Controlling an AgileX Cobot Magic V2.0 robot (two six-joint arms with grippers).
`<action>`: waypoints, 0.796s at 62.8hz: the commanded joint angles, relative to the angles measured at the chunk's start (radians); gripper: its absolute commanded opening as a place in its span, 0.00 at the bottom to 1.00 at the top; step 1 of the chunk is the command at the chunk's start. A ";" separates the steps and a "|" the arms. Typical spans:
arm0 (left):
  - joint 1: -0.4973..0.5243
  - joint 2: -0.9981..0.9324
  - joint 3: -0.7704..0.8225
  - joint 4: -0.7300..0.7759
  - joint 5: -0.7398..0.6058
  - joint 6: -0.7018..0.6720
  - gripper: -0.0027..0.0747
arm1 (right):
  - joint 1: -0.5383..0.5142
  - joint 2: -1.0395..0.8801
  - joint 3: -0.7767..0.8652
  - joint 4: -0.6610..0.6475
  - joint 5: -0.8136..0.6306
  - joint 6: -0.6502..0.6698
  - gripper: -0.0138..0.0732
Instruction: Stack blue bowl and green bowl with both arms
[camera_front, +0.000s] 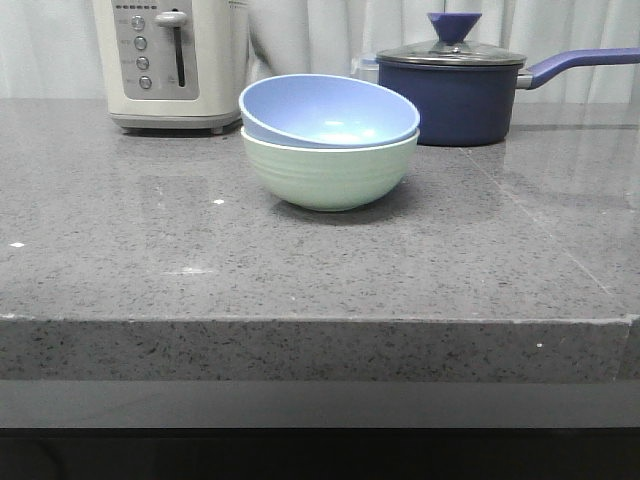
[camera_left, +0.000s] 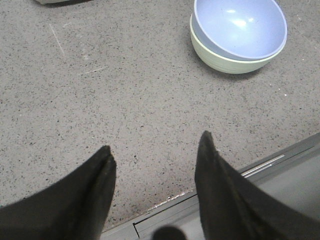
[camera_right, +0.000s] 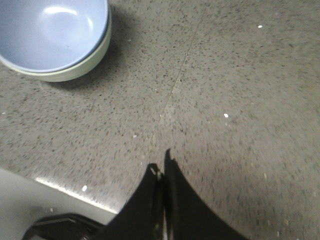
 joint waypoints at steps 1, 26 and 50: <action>-0.005 -0.004 -0.026 0.006 -0.073 -0.013 0.51 | -0.006 -0.123 0.036 -0.011 -0.042 0.040 0.09; -0.005 -0.004 -0.025 0.006 -0.130 -0.013 0.51 | -0.006 -0.452 0.224 -0.086 -0.035 0.087 0.09; -0.005 -0.004 -0.025 0.006 -0.137 -0.013 0.12 | -0.006 -0.452 0.225 -0.093 -0.039 0.087 0.09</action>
